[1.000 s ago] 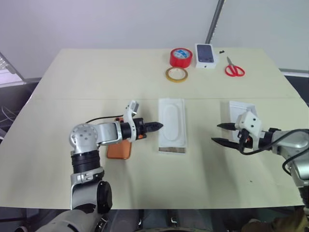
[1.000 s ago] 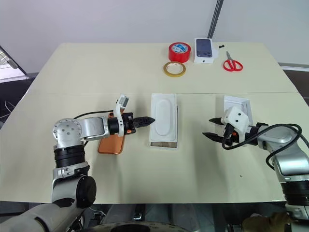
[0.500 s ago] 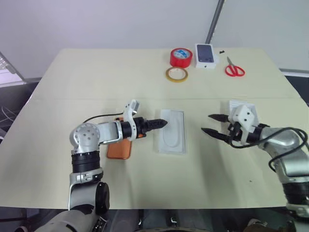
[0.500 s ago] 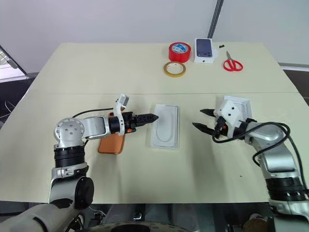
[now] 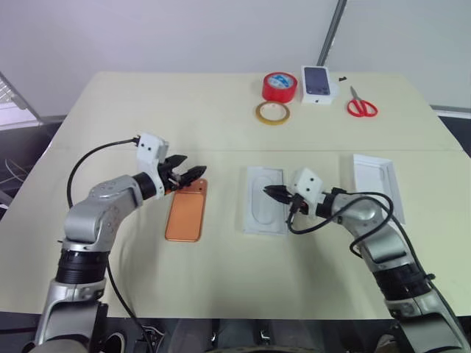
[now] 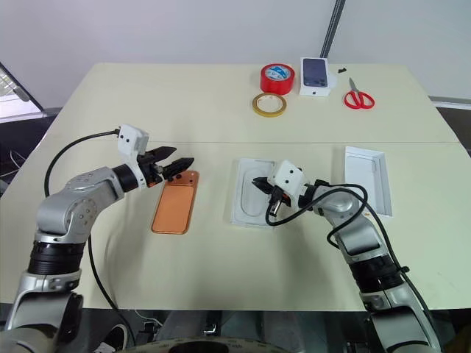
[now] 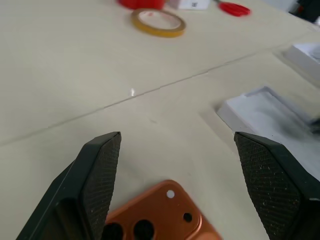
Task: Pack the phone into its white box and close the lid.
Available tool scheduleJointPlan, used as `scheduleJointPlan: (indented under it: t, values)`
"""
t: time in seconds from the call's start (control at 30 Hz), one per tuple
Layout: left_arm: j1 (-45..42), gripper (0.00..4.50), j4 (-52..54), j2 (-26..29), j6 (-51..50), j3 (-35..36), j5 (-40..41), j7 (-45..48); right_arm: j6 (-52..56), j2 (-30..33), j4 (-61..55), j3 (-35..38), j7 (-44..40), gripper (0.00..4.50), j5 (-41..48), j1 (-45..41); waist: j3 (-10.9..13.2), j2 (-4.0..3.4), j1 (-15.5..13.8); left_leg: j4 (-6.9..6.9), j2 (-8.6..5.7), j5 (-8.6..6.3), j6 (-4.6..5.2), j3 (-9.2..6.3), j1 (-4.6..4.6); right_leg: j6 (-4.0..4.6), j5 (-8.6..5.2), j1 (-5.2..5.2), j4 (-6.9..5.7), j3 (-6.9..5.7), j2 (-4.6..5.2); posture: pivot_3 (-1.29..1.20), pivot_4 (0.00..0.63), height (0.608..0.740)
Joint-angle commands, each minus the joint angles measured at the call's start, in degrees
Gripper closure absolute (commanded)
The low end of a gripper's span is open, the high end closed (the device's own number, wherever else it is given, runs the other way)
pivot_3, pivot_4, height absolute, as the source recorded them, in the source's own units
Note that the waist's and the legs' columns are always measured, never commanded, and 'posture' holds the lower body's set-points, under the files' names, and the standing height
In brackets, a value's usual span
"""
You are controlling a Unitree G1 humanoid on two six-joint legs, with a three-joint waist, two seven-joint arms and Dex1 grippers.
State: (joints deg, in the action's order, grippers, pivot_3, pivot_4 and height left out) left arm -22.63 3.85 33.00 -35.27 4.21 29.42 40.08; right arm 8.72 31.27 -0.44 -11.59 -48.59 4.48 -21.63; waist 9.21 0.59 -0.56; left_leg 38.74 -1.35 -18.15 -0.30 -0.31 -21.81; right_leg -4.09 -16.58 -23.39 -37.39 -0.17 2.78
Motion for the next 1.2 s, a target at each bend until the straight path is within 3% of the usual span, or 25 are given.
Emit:
scheduleJointPlan:
  t: [0.03, 0.17, 0.5, 0.73, 0.83, 1.03, 1.2]
  values:
    - [0.89, 0.67, 0.30, 0.86, 1.57, 3.09, 1.45, 2.46, -1.34, 0.84, -0.70, -1.35, -1.80, 4.46, -1.43, -1.54, 0.00, -0.01, 0.01, 0.00, 0.00, -0.01, 0.03, 0.00, -0.04, 0.00, 0.00, -0.04, 0.00, 0.00, 0.00, 0.00, 0.150, 0.740]
    - [1.48, 0.67, 1.01, 0.39, 2.15, 3.34, 0.39, 1.78, -3.15, 4.16, -2.14, -6.52, -2.87, 4.46, -9.35, -1.09, 0.00, -0.01, -0.01, 0.14, 0.00, -0.02, 0.06, 0.00, -0.41, -0.02, 0.01, -0.30, -0.02, -0.02, 0.00, 0.00, 0.150, 0.740]
    - [1.60, 0.67, 1.83, -0.99, -0.34, 2.63, 0.58, 0.91, 3.26, 7.30, -6.41, -7.05, -6.70, 4.46, -11.26, -3.57, 0.00, -0.01, -0.02, 0.31, 0.00, -0.05, 0.12, -0.03, -0.49, -0.02, 0.01, -0.35, -0.14, -0.05, 0.00, 0.00, 0.150, 0.740]
    - [0.55, 0.67, -0.41, 1.98, -14.54, 6.04, 6.41, 1.07, 4.49, -0.67, -4.72, -1.84, -0.20, 4.46, -6.61, -6.50, 0.02, -0.01, 0.67, 0.32, 0.00, -0.04, 0.12, -0.02, -0.50, -0.03, 0.02, -0.42, -0.25, -0.04, -0.02, 0.00, 0.150, 0.740]
    - [-1.36, 0.67, -5.32, 6.85, -26.03, 9.15, 9.81, 1.27, 6.03, -3.97, -5.50, -1.45, 1.48, 4.46, -5.39, -8.31, 0.02, -0.01, 1.25, 0.36, -0.01, -0.01, 0.08, -0.02, -0.52, -0.03, 0.02, -0.57, -0.50, -0.04, -0.02, 0.00, 0.150, 0.740]
    - [-2.14, 0.67, -9.15, 12.55, -33.39, 11.64, 12.72, 4.23, 7.42, -10.67, -5.31, -8.88, 2.85, 4.46, -8.25, -10.39, 0.04, 0.01, 1.58, 0.33, 0.00, 0.03, 0.01, -0.03, -0.56, -0.02, 0.01, -0.77, -0.72, -0.03, -0.04, 0.00, 0.150, 0.740]
    - [-0.39, 0.67, -8.41, 12.94, -36.45, 9.46, 12.35, 3.82, 11.70, -13.43, -2.36, -17.01, 2.61, 4.46, -13.96, -12.32, 0.04, 0.01, 1.44, 0.36, -0.03, 0.09, -0.11, -0.02, -0.61, -0.02, 0.01, -0.84, -0.75, -0.02, -0.02, 0.00, 0.150, 0.740]
